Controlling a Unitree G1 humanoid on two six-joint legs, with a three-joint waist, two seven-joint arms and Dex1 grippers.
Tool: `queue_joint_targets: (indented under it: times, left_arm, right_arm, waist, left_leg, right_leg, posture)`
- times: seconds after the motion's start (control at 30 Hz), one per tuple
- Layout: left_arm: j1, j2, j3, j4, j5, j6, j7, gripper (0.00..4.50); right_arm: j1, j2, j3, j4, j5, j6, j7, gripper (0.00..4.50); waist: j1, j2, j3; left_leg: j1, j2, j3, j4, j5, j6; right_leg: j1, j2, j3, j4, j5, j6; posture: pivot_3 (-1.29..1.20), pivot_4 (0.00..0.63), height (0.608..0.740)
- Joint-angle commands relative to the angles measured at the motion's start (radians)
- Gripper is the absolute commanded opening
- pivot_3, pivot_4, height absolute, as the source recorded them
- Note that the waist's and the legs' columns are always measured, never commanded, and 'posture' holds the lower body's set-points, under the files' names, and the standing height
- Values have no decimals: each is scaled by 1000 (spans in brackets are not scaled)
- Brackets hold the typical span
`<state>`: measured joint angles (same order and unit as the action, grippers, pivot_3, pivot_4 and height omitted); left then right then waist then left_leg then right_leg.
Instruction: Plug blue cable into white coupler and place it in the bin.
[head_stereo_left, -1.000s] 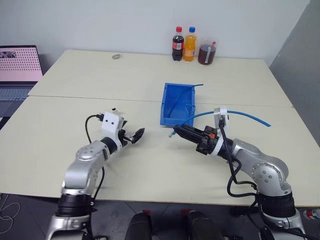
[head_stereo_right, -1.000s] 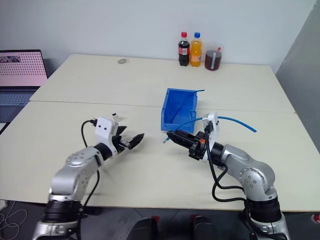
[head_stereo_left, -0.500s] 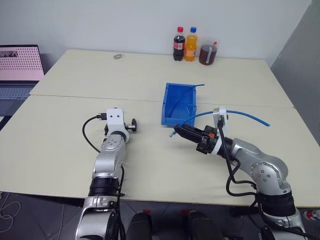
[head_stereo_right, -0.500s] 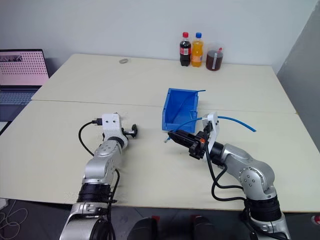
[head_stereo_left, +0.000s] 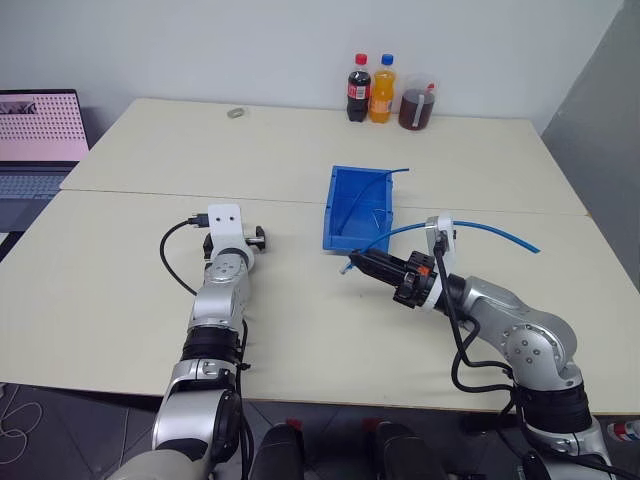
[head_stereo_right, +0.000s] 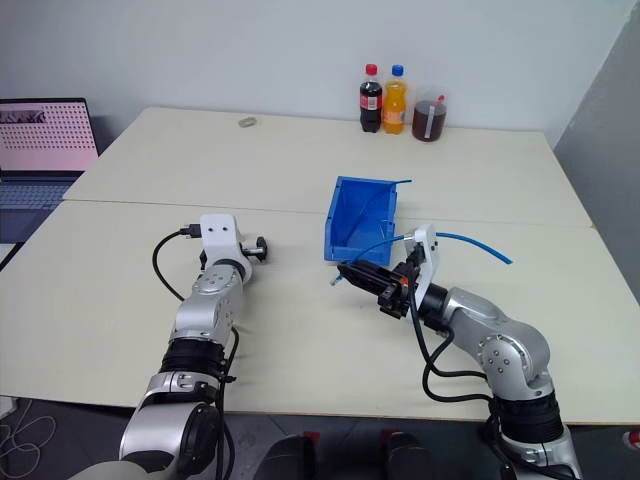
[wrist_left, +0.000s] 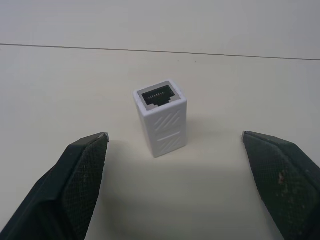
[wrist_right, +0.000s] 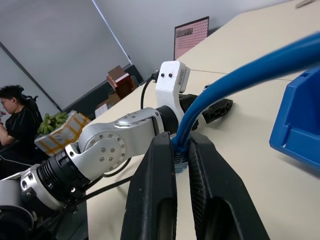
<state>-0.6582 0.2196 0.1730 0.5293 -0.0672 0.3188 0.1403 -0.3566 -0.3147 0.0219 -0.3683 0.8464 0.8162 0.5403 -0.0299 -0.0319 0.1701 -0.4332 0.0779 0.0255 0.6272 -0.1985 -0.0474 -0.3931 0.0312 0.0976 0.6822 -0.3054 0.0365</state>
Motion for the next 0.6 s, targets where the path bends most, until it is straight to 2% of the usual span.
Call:
queue_joint_targets:
  times: [0.03,0.23,0.57,0.6]
  left_arm:
    - [-41,3,27,22,-5,-30,15,4500]
    - [-79,-9,71,85,-34,-63,28,4500]
    - [-120,-10,74,153,-35,-103,14,4500]
    - [-121,-10,74,157,-35,-106,15,4141]
  right_arm:
    - [-8,-1,-13,-27,5,-17,6,62]
    - [-8,1,-13,-27,4,-16,6,60]
    - [-8,5,-13,-28,4,-15,2,59]
    - [-7,6,-13,-29,3,-15,1,59]
  waist:
    - [0,0,0]
    - [1,0,0]
    - [1,0,0]
    - [1,0,0]
  left_leg:
    - [0,0,0,0,0,0]
    - [0,0,0,0,0,0]
    - [0,0,0,0,0,0]
    - [0,0,0,0,0,0]
  right_leg:
    - [0,0,0,0,0,0]
    - [0,0,0,0,0,0]
    - [0,0,0,0,2,-3]
    - [0,0,0,0,2,-3]
  posture:
    - [0,150,740]
    - [0,150,740]
    - [0,150,740]
    - [0,150,740]
